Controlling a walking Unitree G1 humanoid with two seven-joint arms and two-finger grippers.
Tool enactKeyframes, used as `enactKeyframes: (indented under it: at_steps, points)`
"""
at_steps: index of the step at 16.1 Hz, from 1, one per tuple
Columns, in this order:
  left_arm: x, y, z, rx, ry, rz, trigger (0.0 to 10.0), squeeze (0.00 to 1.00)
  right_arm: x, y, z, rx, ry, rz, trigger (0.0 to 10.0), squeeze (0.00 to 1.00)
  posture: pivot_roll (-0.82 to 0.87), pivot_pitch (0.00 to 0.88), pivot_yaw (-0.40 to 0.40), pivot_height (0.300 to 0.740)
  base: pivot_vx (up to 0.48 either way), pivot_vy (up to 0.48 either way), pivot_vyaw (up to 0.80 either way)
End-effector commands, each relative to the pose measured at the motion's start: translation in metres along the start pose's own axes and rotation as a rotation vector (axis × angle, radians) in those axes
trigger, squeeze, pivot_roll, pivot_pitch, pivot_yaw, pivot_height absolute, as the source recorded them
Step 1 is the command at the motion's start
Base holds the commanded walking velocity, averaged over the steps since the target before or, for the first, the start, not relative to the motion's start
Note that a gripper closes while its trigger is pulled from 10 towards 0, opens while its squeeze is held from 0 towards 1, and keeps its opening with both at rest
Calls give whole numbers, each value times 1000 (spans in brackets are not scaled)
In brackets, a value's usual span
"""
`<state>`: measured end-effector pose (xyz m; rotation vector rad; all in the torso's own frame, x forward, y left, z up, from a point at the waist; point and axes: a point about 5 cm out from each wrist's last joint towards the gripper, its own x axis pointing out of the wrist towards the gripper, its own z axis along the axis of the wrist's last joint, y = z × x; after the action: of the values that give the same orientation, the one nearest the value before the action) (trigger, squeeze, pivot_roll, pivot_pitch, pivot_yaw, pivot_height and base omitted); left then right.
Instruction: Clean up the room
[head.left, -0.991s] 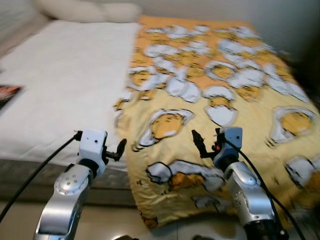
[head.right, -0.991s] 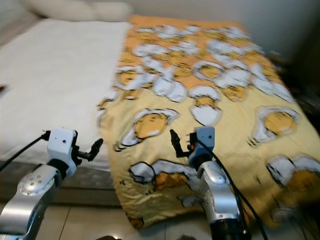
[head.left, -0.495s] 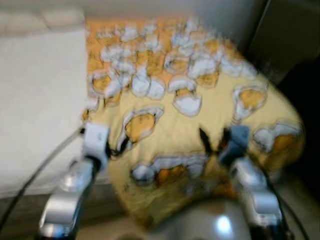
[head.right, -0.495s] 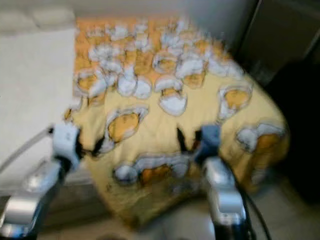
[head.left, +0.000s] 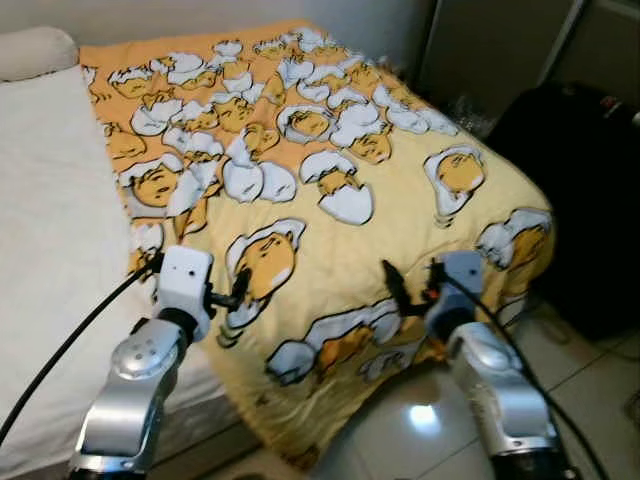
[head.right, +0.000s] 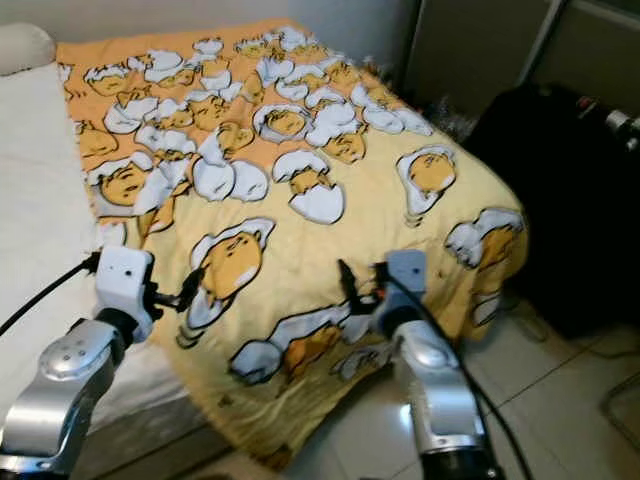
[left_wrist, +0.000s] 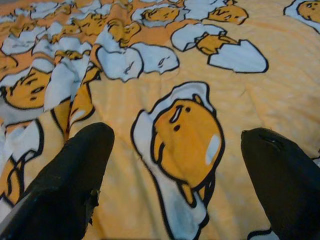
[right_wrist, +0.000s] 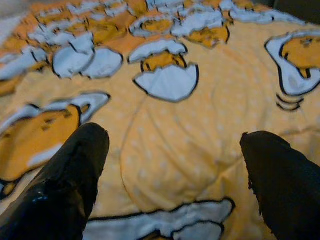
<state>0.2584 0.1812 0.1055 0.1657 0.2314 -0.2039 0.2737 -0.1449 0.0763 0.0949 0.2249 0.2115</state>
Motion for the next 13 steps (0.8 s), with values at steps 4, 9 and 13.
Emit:
enactKeyframes:
  at_steps: [4, 9, 13]
  points:
    - [-3, 3, -3, 5, 7, 19, 10000, 0, 2, 5, -2, -33, 18, 42, 10000, 0, 12, 0, 11, 740, 0, 398, 0]
    - [-4, 1, -5, 0, 9, 30, 10000, 0, 3, 9, -3, -89, 31, 126, 10000, 0, 18, 0, 1, 740, 0, 412, 0]
    - [-3, -1, -4, 32, 6, 43, 10000, 0, 4, 6, -4, -113, 37, 145, 10000, 0, 21, 0, -4, 740, 0, -360, 525]
